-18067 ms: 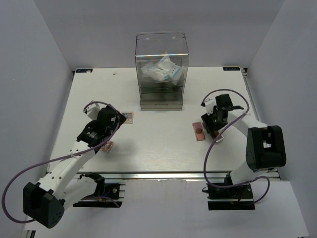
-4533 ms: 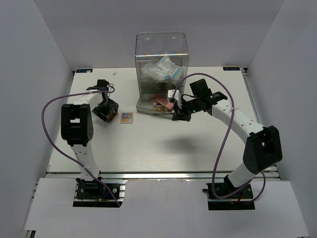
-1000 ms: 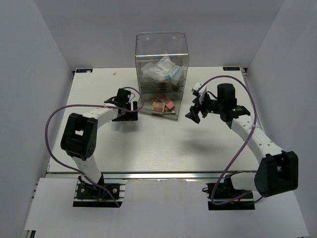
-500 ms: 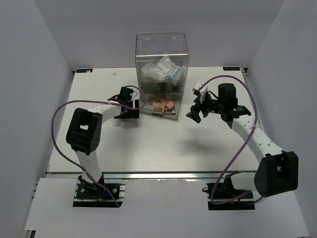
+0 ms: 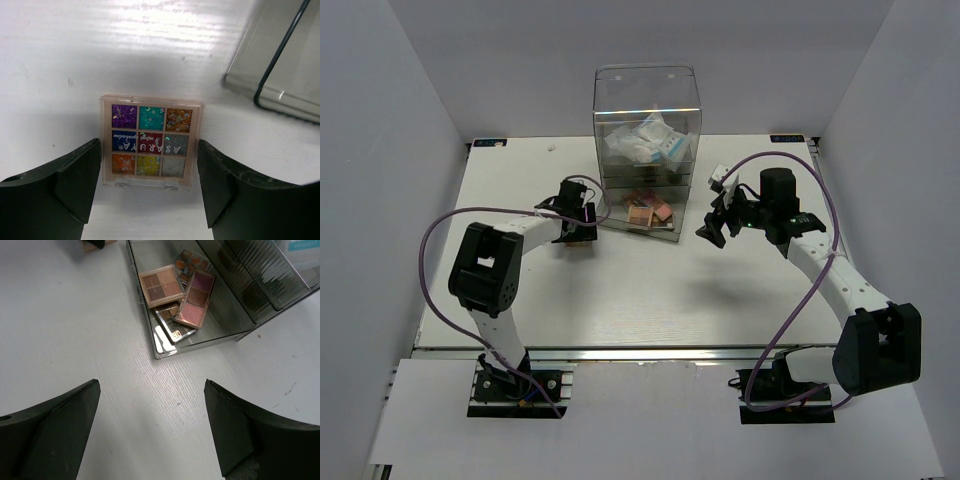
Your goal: Organize the makeup
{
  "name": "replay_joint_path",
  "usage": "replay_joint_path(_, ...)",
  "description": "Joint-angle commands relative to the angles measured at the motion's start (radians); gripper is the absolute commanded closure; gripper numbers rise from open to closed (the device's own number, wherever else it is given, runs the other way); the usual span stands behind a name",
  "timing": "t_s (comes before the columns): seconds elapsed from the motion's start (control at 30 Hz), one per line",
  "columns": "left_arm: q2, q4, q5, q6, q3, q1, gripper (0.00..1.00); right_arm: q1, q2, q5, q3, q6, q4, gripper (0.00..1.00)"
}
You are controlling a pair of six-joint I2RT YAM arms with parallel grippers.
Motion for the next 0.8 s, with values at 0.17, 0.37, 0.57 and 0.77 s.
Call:
replay_joint_path(0.17, -0.224, -0.006, 0.075, -0.141, -0.119, 0.008, 0.92, -0.006, -0.014, -0.033, 0.018, -0.019, 0.013, 0.11)
replay_joint_path(0.37, -0.424, 0.195, 0.253, -0.328, -0.241, 0.008, 0.94, -0.004, -0.014, -0.056, 0.015, -0.021, 0.002, 0.11)
replay_joint_path(0.57, -0.496, 0.458, 0.348, -0.579, -0.341, 0.005, 0.94, -0.004, 0.000, -0.076, 0.026, -0.004, 0.003, 0.14)
replay_joint_path(0.77, -0.453, 0.655, 0.404, -0.751, -0.358, -0.007, 0.94, -0.004, 0.003, -0.078, 0.043, 0.005, 0.006, 0.20)
